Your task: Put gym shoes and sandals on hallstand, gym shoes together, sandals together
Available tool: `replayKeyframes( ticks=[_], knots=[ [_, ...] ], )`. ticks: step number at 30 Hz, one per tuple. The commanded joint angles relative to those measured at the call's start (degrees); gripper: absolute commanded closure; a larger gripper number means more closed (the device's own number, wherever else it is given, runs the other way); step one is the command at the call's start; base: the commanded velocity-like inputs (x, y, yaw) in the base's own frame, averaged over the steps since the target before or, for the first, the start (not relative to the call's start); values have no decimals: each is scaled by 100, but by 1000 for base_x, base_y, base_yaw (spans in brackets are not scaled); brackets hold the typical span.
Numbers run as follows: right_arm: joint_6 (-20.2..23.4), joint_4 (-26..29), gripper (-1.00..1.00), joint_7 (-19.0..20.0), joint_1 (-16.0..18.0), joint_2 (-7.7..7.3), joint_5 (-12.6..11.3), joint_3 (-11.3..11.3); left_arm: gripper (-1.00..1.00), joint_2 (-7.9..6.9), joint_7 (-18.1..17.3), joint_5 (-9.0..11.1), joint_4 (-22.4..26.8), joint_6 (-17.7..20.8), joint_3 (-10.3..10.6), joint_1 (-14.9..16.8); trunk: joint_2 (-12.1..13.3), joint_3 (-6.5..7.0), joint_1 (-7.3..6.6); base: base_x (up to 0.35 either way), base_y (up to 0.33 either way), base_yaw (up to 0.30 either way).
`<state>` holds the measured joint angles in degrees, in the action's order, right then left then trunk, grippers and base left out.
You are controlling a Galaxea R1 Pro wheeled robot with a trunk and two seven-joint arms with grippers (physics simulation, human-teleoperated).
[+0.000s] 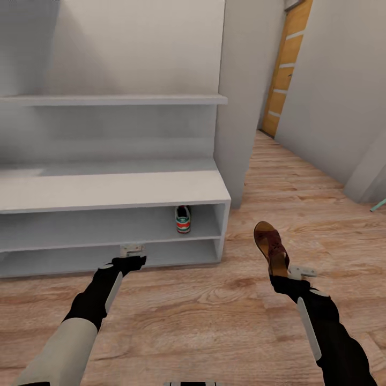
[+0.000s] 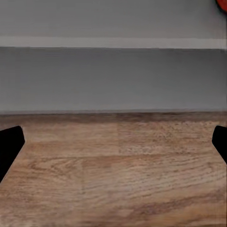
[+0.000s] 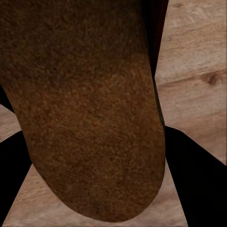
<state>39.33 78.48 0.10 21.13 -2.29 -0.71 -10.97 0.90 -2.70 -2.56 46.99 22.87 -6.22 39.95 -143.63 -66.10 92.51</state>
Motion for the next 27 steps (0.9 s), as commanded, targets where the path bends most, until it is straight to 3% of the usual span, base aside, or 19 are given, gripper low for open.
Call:
replayKeyframes(
  ticks=[1, 13, 17, 18, 19, 24, 27],
  knots=[
    [31, 9, 100, 0, 2, 0, -8, -2, -100, 7, -28, -26, 9, 23, -32, 3, -2, -5, -4, -237, 249, 0],
    [31, 3, 100, -1, 2, 1, -8, -1, -100, -19, -42, -25, -2, -81, -46, -5, -2, -5, -4, -235, 249, 0],
    [33, 3, 100, -1, 3, -4, -8, -2, -100, -214, -177, 5, -31, -697, -46, -29, -2, -5, -4, -231, 251, 0],
    [34, 2, 100, -1, 2, -4, -8, -2, -100, -252, -353, 11, -34, -881, -46, -46, -2, -5, -4, -226, 253, 0],
    [32, 6, 100, -1, 2, -2, -8, -2, -100, -360, -1722, 12, -45, -1208, -54, -92, -2, -5, -4, -171, 278, 0],
    [31, 5, 100, -1, 0, -6, -8, -2, -100, -597, -2821, 18, -48, -1268, -63, -101, -2, -5, -4, -73, 299, 0],
    [31, 6, 100, -1, 4, -7, -8, -2, -100, -625, -2899, 23, -44, -1271, -59, -102, -2, -5, -4, -7, 312, 0]
  ],
)
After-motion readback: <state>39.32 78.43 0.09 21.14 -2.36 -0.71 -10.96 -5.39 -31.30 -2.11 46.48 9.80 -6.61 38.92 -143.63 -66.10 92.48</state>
